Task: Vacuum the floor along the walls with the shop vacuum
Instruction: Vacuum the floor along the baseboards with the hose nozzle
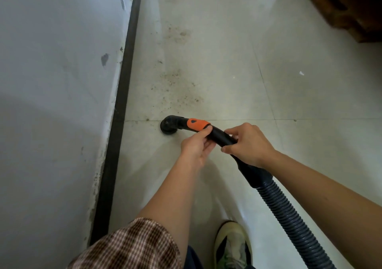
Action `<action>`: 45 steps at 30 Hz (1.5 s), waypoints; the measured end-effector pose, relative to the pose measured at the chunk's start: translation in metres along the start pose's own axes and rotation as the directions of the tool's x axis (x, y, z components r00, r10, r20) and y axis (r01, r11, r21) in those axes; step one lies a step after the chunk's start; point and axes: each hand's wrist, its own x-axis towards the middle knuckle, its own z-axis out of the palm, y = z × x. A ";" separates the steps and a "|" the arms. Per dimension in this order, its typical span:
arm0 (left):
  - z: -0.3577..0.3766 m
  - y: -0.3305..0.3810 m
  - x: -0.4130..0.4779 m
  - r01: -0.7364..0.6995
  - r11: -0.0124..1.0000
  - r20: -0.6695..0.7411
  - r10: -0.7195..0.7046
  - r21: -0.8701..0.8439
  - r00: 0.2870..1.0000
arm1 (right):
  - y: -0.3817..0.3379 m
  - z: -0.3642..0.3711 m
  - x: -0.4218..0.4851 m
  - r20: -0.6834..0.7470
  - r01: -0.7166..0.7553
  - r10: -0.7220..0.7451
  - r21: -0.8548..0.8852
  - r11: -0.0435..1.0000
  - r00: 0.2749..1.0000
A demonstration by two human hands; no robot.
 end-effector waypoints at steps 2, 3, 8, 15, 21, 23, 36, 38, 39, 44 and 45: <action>-0.001 -0.001 -0.001 0.009 1.000 0.001 -0.009 0.004 1.000 | 0.000 0.000 -0.001 0.006 -0.004 0.004 -0.002 1.000 1.000; -0.001 -0.001 -0.001 0.014 1.000 -0.001 -0.014 0.009 1.000 | 0.000 0.000 -0.002 0.007 -0.008 0.008 -0.006 1.000 1.000; -0.003 0.000 -0.006 0.038 0.999 -0.020 -0.037 0.021 0.999 | -0.002 0.000 -0.006 0.013 -0.015 0.015 -0.008 1.000 1.000; -0.016 0.010 -0.004 0.011 1.000 -0.037 -0.011 -0.009 0.999 | -0.015 0.014 0.003 0.011 0.030 -0.029 -0.053 0.998 1.000; -0.026 0.022 0.001 -0.026 0.999 -0.064 0.023 -0.045 0.998 | -0.028 0.023 0.016 0.007 0.064 -0.064 -0.075 0.995 0.998; -0.029 0.025 0.001 -0.031 0.998 -0.077 0.027 -0.061 0.997 | -0.031 0.025 0.019 0.014 0.074 -0.074 -0.066 0.995 0.997; -0.057 0.047 0.004 -0.125 0.969 -0.172 0.089 -0.211 0.981 | -0.068 0.047 0.044 0.030 0.133 -0.132 -0.049 0.990 0.991; -0.060 0.050 0.004 -0.137 0.965 -0.186 0.095 -0.223 0.978 | -0.072 0.050 0.046 0.034 0.146 -0.145 -0.047 0.988 0.989; -0.061 0.050 0.004 -0.143 0.963 -0.194 0.098 -0.230 0.976 | -0.074 0.051 0.046 0.039 0.152 -0.150 -0.045 0.987 0.988; -0.061 0.050 0.002 -0.148 0.962 -0.219 0.098 -0.228 0.971 | -0.075 0.050 0.045 0.058 0.154 -0.152 -0.036 0.987 0.987; -0.060 0.049 0.002 -0.148 0.963 -0.222 0.097 -0.226 0.970 | -0.074 0.049 0.044 0.064 0.150 -0.148 -0.033 0.988 0.987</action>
